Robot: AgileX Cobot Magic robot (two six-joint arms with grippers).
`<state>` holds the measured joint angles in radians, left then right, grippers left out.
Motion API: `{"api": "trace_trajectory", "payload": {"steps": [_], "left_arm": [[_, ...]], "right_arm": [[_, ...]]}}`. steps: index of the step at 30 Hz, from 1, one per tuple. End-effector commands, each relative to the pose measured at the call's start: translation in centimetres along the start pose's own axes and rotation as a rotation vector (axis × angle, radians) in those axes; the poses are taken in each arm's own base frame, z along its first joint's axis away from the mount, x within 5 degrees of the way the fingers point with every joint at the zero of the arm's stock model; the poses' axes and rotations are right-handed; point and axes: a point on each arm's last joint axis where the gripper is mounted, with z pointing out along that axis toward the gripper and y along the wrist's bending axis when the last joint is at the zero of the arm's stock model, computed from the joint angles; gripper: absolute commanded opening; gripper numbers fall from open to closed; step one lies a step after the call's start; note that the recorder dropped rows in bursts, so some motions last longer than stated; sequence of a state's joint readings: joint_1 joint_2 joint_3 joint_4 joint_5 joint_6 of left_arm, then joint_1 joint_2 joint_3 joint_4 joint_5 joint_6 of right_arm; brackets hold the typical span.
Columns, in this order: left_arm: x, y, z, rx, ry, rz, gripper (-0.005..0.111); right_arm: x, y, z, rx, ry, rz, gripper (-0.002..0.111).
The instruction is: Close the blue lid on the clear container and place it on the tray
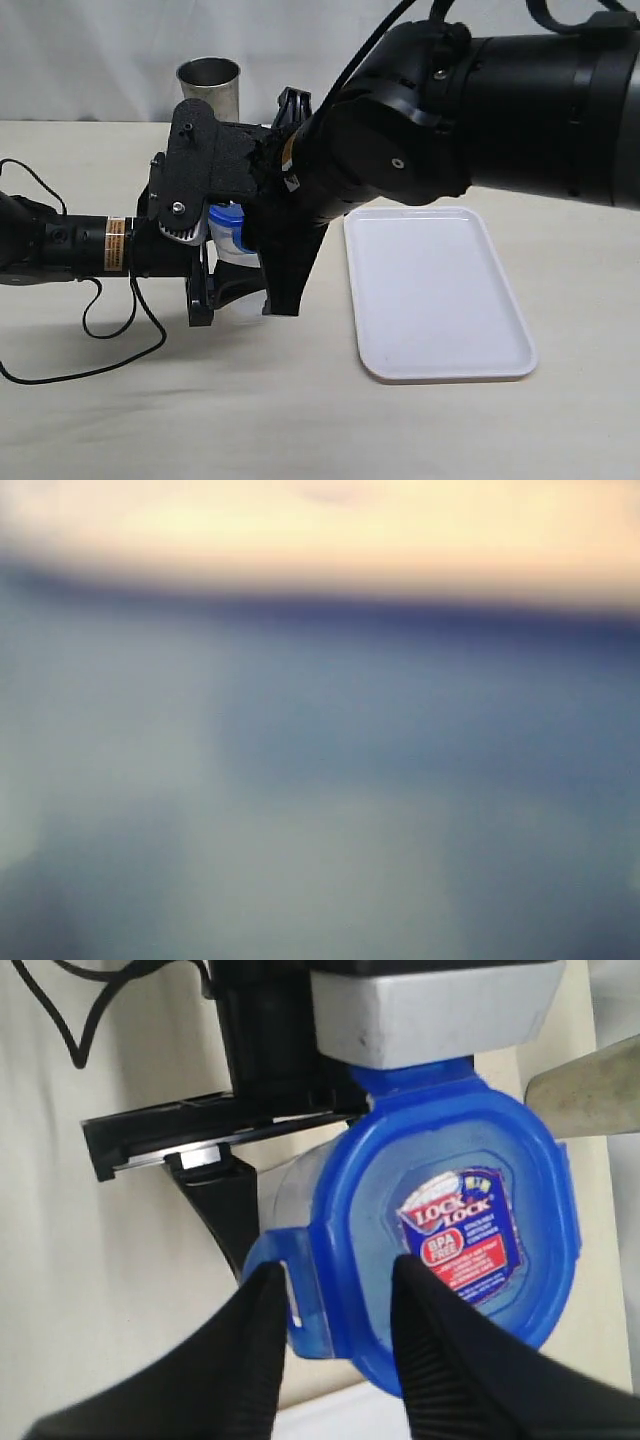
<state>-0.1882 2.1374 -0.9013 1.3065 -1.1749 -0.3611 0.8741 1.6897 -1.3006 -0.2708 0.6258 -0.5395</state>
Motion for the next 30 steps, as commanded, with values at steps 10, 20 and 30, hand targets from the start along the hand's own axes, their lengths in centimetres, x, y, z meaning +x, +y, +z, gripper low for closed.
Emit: {"api": "trace_trajectory", "payload": {"steps": [10,20,30], "left_arm": [[-1.0,0.2,0.0,-0.006,-0.059,0.003,0.000],[-1.0,0.1,0.1,0.001,-0.057,0.006,0.000],[-1.0,0.0,0.1,0.014,-0.053,0.008,0.000]], "right_arm": [[0.7,1.1,3.8,-0.038,0.091,-0.125,0.036],[0.6,2.1,6.1,0.004,0.155,-0.193,0.037],[-0.1,1.8,6.3,0.051,0.079,-0.179,0.031]]}}
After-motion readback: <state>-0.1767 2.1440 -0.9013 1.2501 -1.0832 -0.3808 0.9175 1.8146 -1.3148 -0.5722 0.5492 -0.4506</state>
